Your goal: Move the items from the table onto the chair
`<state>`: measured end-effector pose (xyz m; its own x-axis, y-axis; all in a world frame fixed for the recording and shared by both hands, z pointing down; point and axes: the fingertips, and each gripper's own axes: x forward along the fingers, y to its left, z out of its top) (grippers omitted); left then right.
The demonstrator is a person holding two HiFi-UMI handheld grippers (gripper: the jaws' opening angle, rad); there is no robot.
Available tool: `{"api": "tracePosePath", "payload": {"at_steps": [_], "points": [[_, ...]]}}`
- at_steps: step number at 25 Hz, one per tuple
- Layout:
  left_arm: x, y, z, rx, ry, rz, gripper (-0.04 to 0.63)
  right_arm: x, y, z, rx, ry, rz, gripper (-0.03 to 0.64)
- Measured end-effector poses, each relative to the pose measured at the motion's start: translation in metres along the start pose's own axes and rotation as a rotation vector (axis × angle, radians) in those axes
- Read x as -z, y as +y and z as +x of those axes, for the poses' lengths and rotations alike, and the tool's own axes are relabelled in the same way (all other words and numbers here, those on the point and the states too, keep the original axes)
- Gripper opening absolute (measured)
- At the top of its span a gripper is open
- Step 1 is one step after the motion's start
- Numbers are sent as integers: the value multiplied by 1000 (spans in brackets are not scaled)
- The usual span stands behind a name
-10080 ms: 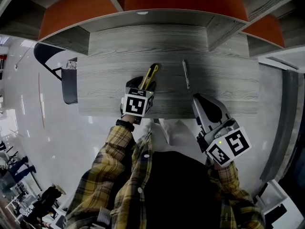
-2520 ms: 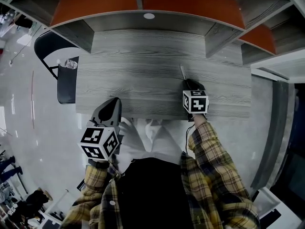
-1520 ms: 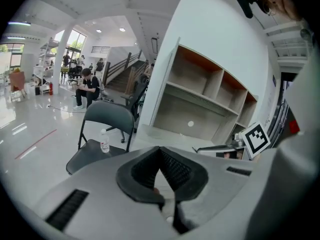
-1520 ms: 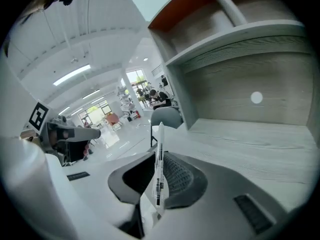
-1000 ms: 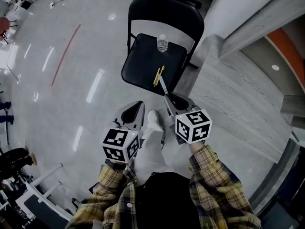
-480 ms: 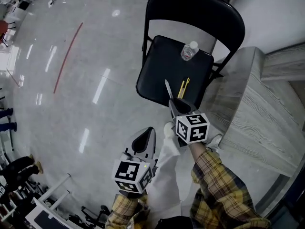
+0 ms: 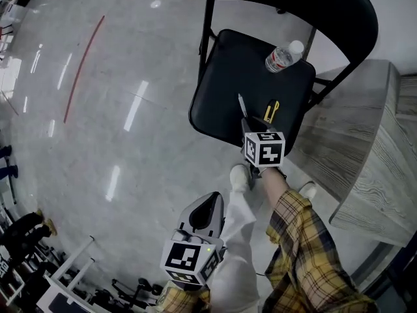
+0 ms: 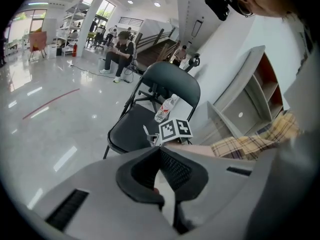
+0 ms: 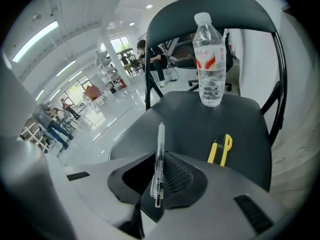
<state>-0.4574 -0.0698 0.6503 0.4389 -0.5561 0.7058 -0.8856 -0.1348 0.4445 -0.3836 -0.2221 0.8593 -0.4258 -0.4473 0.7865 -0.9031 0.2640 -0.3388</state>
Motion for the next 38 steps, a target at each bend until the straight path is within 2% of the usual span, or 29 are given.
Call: {"api": "tracePosePath", "payload": {"at_steps": [3, 8, 15, 19, 22, 24, 28, 31, 35, 38], "points": [[6, 8, 1, -5, 9, -11, 3, 6, -3, 18, 14, 49, -4, 63], [9, 9, -2, -6, 11, -31, 3, 18, 1, 30, -21, 124, -1, 64], [1, 2, -9, 3, 20, 22, 3, 0, 4, 7, -28, 11, 32, 66], [-11, -9, -18, -1, 8, 48, 3, -7, 22, -28, -85, -22, 85, 66], [-29, -25, -29, -4, -19, 67, 3, -12, 46, -71, -159, -51, 151, 64], [-51, -40, -38, 0, -54, 94, 4, -17, 68, -108, -221, -67, 156, 66], [-99, -83, -64, 19, -129, 146, 3, -23, 114, -197, -343, -93, 100, 65], [-121, -126, -79, 54, -171, 181, 4, -24, 128, -268, -417, -124, 24, 66], [-127, -201, -89, 149, -187, 259, 3, -17, 107, -360, -447, -169, -32, 64], [-111, -270, -87, 248, -163, 322, 3, -9, 55, -430, -382, -232, 10, 64]]}}
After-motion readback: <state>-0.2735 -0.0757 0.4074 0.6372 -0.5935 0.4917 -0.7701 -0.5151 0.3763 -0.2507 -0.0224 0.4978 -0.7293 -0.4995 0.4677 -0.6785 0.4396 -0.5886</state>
